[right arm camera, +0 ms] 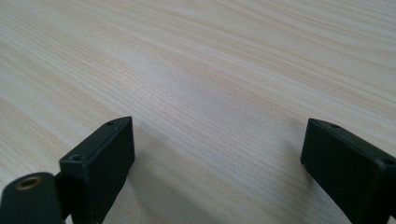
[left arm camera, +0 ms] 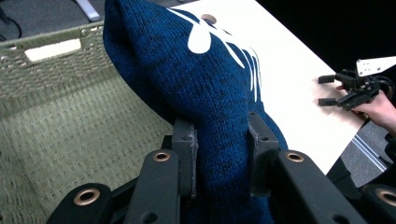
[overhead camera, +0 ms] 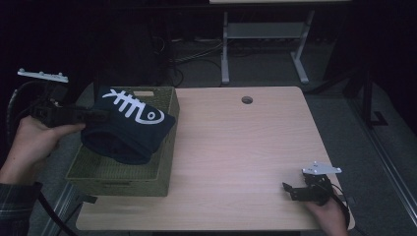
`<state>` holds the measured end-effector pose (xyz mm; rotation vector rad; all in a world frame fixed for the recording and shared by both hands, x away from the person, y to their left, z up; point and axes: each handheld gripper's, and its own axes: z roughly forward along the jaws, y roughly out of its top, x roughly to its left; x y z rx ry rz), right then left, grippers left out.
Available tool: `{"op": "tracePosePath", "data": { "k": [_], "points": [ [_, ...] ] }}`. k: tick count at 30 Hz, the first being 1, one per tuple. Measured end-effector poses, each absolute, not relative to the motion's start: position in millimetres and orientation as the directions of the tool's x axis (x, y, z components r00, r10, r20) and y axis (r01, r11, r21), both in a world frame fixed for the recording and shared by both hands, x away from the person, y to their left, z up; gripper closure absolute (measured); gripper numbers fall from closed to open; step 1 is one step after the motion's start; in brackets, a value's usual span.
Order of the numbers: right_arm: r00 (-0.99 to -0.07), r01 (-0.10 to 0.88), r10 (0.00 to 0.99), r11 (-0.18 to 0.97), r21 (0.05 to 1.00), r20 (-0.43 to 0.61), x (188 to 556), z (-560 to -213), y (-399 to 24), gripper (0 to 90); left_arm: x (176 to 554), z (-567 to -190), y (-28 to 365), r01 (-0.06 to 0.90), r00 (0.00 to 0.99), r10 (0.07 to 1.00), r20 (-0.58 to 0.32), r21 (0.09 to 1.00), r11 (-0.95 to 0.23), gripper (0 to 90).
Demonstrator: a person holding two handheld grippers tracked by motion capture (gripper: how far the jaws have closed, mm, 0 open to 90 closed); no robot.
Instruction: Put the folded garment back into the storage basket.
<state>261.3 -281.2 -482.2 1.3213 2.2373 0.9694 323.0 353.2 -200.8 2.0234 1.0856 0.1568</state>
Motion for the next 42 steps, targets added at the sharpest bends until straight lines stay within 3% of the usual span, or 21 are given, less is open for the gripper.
{"op": "tracePosePath", "data": {
  "k": [25,42],
  "points": [
    [-0.493,0.617,0.870,0.325,0.717,0.030,261,-482,-281,9.6,334,-270,395,0.754,0.488,0.798,-0.353,0.631,-0.182,70.3],
    [-0.492,0.617,0.870,0.325,0.717,0.030,261,-482,-281,9.6,352,-322,393,0.811,0.449,0.790,-0.417,0.561,-0.165,70.2]
  ]
}}
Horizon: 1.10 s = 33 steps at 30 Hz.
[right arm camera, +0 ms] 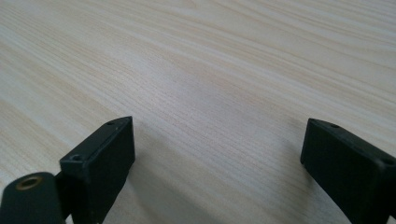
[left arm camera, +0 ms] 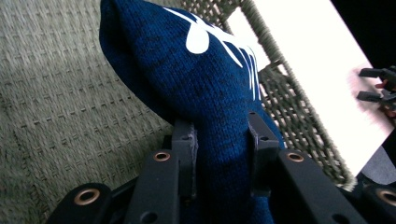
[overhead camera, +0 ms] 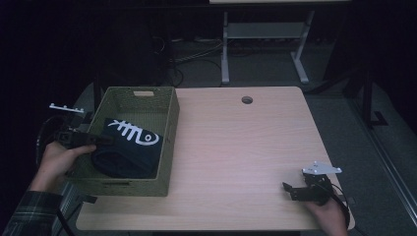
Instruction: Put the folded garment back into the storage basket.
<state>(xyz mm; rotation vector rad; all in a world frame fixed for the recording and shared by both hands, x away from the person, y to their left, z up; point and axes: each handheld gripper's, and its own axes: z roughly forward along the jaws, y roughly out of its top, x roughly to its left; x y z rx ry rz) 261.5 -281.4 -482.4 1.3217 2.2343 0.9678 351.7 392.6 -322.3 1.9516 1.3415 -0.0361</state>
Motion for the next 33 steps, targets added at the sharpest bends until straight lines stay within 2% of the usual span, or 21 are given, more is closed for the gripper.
{"op": "tracePosePath", "data": {
  "k": [4,14,20,26,33],
  "points": [
    [-0.492,0.616,0.870,0.325,0.717,0.029,261,-482,-281,9.6,356,-332,394,0.820,0.436,0.800,-0.412,0.547,-0.166,70.1],
    [-0.492,0.617,0.870,0.324,0.717,0.029,261,-482,-281,9.7,364,-348,388,0.832,0.429,0.857,-0.285,0.495,-0.251,67.9],
    [-0.491,0.617,0.870,0.324,0.717,0.030,261,-482,-281,9.6,369,-358,387,0.840,0.418,0.876,-0.242,0.470,-0.271,65.3],
    [-0.492,0.617,0.870,0.324,0.717,0.029,261,-482,-281,9.7,371,-363,387,0.842,0.404,0.896,-0.184,0.458,-0.285,57.6],
    [-0.492,0.617,0.870,0.324,0.717,0.029,262,-482,-281,9.6,370,-364,390,0.846,0.379,0.916,-0.135,0.451,-0.284,40.2]
  ]
}}
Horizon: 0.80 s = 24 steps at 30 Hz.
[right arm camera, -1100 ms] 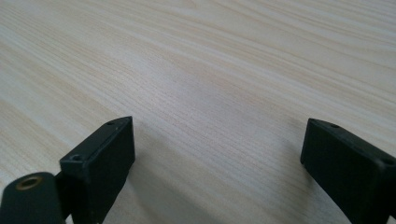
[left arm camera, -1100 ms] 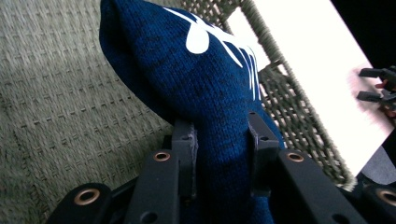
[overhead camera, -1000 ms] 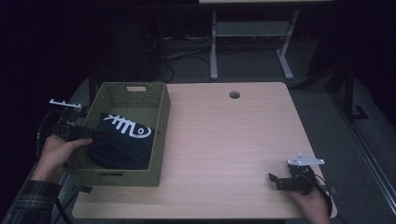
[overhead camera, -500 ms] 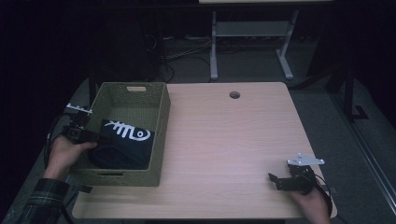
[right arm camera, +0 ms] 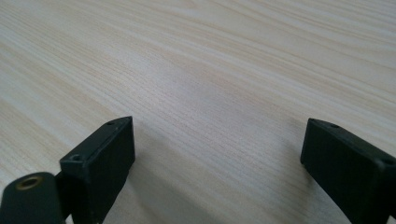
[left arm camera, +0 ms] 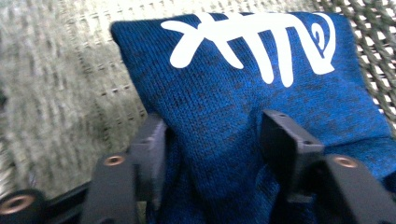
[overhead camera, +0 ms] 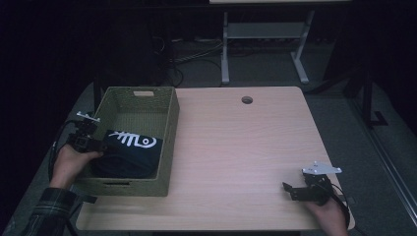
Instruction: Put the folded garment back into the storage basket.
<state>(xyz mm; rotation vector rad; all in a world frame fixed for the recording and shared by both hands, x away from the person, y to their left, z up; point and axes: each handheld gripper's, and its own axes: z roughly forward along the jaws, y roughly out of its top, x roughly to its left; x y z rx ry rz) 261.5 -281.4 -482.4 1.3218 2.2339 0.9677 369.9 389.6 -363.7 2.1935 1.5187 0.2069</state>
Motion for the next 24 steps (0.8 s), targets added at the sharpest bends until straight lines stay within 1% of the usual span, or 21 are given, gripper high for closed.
{"op": "tracePosePath", "data": {
  "k": [2,5,13,16,20,24],
  "points": [
    [-0.492,0.617,0.870,0.324,0.717,0.029,262,-482,-281,9.6,369,-362,392,0.843,0.363,0.923,-0.129,0.468,-0.266,34.2],
    [-0.491,0.617,0.870,0.324,0.717,0.030,261,-482,-281,9.6,366,-356,396,0.835,0.349,0.929,-0.126,0.492,-0.247,28.3],
    [-0.492,0.616,0.870,0.324,0.717,0.029,262,-482,-281,9.6,358,-342,385,0.793,0.385,0.908,-0.163,0.562,-0.235,27.1],
    [-0.492,0.616,0.870,0.325,0.717,0.029,262,-482,-281,9.6,356,-338,379,0.777,0.395,0.904,-0.162,0.584,-0.235,27.0],
    [-0.491,0.618,0.871,0.324,0.717,0.030,261,-482,-281,9.7,353,-328,362,0.740,0.423,0.891,-0.164,0.630,-0.235,25.5],
    [-0.492,0.617,0.870,0.324,0.717,0.031,261,-482,-281,9.6,352,-323,344,0.708,0.453,0.877,-0.160,0.662,-0.245,22.0]
  ]
}}
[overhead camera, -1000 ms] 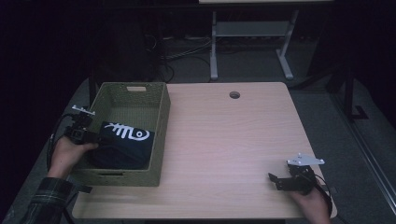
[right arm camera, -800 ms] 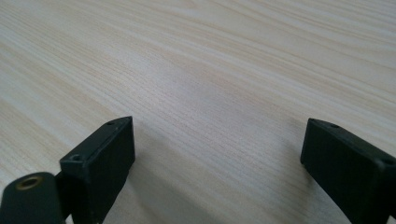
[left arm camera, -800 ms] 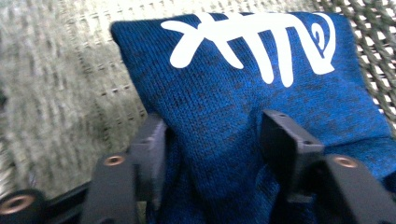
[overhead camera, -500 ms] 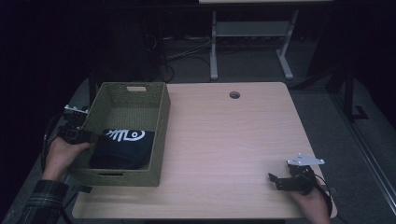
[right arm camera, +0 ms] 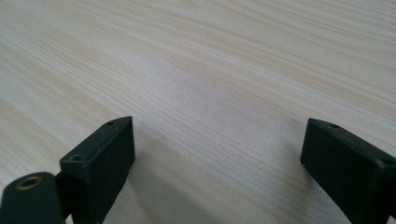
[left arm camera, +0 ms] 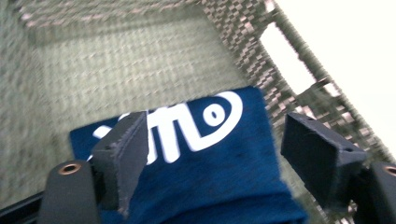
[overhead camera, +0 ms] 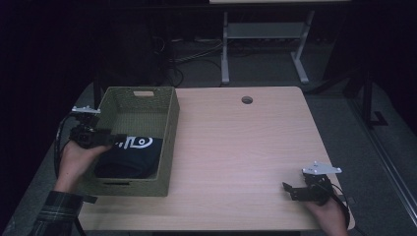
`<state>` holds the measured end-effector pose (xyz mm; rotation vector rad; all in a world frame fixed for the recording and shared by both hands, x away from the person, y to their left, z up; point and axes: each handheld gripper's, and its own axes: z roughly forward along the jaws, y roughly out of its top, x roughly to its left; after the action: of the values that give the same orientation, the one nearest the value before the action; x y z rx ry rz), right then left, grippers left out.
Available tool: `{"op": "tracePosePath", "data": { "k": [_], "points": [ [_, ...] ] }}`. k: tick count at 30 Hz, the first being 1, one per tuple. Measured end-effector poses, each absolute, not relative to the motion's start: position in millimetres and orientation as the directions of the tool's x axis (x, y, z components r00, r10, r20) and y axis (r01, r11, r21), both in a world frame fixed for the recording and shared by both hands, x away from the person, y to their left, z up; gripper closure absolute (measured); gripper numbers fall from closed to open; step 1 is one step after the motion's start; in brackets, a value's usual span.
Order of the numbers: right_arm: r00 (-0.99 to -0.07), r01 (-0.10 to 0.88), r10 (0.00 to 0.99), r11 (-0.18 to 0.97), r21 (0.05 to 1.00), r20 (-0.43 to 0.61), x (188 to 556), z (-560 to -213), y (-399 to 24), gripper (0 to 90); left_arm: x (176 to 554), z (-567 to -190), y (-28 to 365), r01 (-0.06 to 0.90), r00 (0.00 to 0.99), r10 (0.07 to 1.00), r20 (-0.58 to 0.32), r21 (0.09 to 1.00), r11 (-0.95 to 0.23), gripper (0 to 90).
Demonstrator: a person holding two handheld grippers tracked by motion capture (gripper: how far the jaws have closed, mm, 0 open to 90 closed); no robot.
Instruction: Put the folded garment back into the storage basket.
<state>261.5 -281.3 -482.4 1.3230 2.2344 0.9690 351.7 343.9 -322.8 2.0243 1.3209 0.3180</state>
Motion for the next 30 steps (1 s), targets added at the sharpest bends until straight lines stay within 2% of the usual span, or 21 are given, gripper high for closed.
{"op": "tracePosePath", "data": {
  "k": [8,17,30],
  "points": [
    [-0.490,0.617,0.872,0.327,0.716,0.024,264,-482,-281,9.6,346,-315,299,0.639,0.532,0.833,-0.151,0.717,-0.279,14.6],
    [-0.488,0.618,0.873,0.323,0.717,0.028,263,-482,-280,9.6,337,-317,247,0.581,0.619,0.766,-0.170,0.755,-0.303,14.4],
    [-0.488,0.618,0.872,0.323,0.717,0.028,263,-482,-280,9.6,334,-341,183,0.549,0.690,0.710,-0.145,0.744,-0.381,14.5]
  ]
}}
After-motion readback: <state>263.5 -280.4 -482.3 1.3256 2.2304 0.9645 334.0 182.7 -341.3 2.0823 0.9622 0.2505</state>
